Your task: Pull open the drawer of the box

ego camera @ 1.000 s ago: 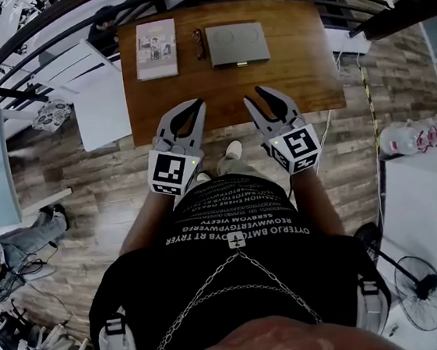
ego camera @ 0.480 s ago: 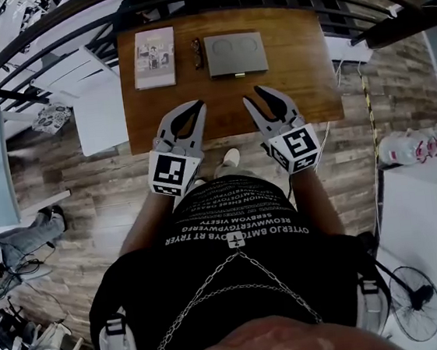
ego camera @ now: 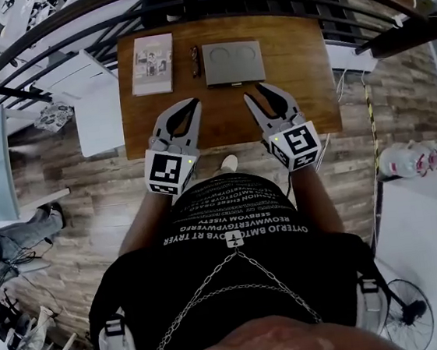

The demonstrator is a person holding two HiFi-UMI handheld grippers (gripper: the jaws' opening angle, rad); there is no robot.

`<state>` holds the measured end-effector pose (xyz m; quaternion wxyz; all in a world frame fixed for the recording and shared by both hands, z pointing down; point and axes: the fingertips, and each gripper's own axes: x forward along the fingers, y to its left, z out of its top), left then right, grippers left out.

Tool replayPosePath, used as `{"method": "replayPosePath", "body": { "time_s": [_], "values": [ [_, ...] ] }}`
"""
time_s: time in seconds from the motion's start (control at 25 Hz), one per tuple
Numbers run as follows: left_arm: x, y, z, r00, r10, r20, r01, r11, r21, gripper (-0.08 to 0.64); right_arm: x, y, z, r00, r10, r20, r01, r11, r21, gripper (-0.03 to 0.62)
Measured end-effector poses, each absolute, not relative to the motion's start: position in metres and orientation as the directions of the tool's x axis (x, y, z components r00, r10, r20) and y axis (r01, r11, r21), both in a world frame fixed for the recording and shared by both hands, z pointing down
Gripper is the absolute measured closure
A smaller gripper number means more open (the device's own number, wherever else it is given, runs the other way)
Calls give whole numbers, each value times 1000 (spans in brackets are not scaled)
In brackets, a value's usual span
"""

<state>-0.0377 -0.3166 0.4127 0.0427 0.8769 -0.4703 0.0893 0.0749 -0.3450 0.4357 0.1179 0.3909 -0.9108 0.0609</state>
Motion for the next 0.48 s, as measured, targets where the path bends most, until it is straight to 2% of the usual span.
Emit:
{"method": "replayPosePath", "body": {
  "time_s": [0.48],
  "values": [
    [14, -345, 417, 552, -805, 219, -822, -569, -21, 555, 143, -380, 457, -636, -718, 282, -757, 652, -49, 469]
  ]
}}
